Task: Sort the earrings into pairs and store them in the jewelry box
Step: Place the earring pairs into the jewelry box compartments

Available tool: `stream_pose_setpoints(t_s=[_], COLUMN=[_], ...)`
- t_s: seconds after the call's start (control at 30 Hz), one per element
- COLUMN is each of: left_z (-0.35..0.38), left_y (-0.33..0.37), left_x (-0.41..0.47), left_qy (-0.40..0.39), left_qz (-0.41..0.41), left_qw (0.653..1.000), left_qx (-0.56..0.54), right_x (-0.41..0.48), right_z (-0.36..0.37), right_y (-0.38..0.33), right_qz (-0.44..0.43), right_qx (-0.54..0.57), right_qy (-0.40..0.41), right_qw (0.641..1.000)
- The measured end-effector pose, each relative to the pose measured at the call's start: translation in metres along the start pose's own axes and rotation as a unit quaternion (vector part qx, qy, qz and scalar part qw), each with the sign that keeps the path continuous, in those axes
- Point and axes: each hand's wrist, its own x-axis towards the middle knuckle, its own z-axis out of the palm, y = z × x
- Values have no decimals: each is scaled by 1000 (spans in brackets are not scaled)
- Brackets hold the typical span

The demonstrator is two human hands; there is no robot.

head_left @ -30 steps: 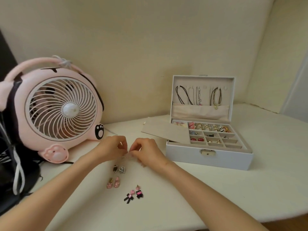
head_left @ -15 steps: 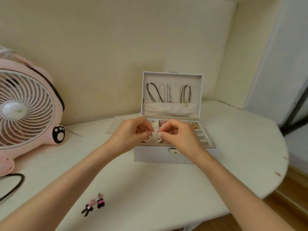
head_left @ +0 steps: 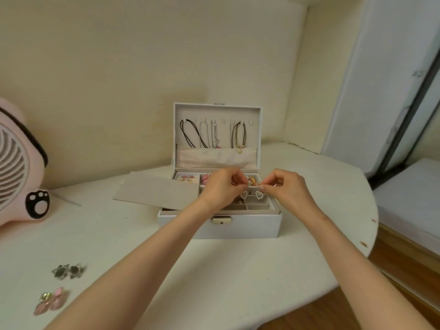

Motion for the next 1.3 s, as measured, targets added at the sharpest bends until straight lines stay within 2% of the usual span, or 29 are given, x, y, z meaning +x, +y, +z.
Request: stream_pose_setpoints(t_s=[0.3, 0.43, 0.67, 1.03, 1.2, 1.3], left_z=[12, 12, 9, 13, 4, -2], left_y=[1, 0, 2, 8, 5, 4], left_x=[19, 21, 17, 17, 15, 13], left_qy=[-116, -157, -100, -81, -6, 3], left_qz=[36, 68, 110, 120, 101, 89], left_qw=[992, 980, 961, 932, 954, 964], left_qx=[43, 105, 235, 332, 281, 252], right_x=[-3, -2, -2, -1, 1, 4], right_z=[-5, -5, -6, -11, -13, -13], right_y=[4, 6, 4, 2, -3, -6], right_qz=[-6, -6, -10, -9, -15, -15], right_qx=[28, 22, 27, 8, -15, -59], right_qy=[4, 4, 2, -23, -96, -135], right_qw=[1000, 1000, 1000, 1000, 995, 989])
